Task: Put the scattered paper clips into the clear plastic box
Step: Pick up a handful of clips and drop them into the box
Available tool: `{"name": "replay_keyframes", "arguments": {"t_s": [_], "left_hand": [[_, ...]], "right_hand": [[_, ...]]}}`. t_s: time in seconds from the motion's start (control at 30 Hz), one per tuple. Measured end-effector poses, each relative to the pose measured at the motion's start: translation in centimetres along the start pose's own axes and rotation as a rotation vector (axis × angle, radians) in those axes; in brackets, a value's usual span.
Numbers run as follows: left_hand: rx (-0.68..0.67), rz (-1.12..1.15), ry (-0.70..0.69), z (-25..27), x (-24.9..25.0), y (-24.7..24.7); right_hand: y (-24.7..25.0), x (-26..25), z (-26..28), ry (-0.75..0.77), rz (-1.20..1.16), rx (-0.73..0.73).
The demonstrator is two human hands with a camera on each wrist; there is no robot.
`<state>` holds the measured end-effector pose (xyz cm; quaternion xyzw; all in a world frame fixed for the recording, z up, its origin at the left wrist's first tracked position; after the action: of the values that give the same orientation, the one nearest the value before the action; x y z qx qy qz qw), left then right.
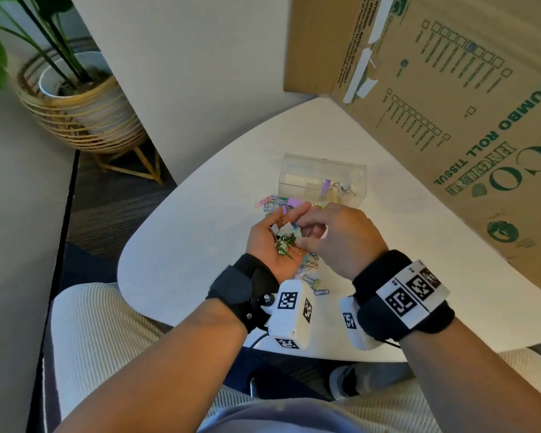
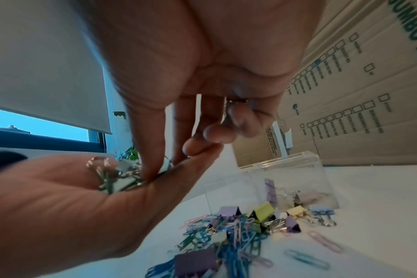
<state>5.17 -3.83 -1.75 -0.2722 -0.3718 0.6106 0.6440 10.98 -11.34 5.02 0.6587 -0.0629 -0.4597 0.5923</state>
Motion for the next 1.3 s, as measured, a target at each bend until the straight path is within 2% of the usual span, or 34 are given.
{"name": "replay_keyframes", "arguments": {"t_s": [0.2,0.5,0.67,0.97,1.1,1.17,1.23,1.3], "left_hand": [[0.012,-0.03,-0.021,0.7,-0.1,-0.5],[-0.007,0.038,-0.047,0.8,-0.1,-1.1],[0.006,-0.032,-0.041,0.5,-0.1,-1.0],[0.016,0.017,-0.027,0.2,-0.1,-0.1],[0.013,0.036,-0.009,0.0,0.1,0.3],[0.025,0.027,-0.043,0.0,0.3,0.4],[0.014,0.018,-0.056,-0.1,0.3,0.4],[0.019,0.003,-0.039,-0.1,0.1,0.8]], "right_hand": [[-0.4,-0.5,0.3,0.029,-0.074,0.091],[-0.3,-1.2,0.4,0.117,-0.094,0.125],[-1.1,-2.0,0.6,0.176,-0.067,0.06],[-0.9,-1.4,1.0,0.134,-0.21,0.074],[0.6,-0.8,1.0,0.068,-0.505,0.134],[1.7,0.3,0.7,0.03,-0.643,0.239],[3.0,2.1,0.0,-0.033,-0.637,0.364],[3.9,3.9,-0.9,-0.114,-0.605,0.416]]}}
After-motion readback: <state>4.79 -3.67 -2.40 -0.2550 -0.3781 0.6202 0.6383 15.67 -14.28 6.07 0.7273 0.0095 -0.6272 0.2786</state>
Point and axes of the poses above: each hand's wrist, its own z-axis away from the middle knuckle, its own y-axis out of the back of the hand, x = y × z, the point moved 6 cm from there along -z, towards the middle knuckle, and after that the axes turned 2 degrees about z, right-handed, at the moved point
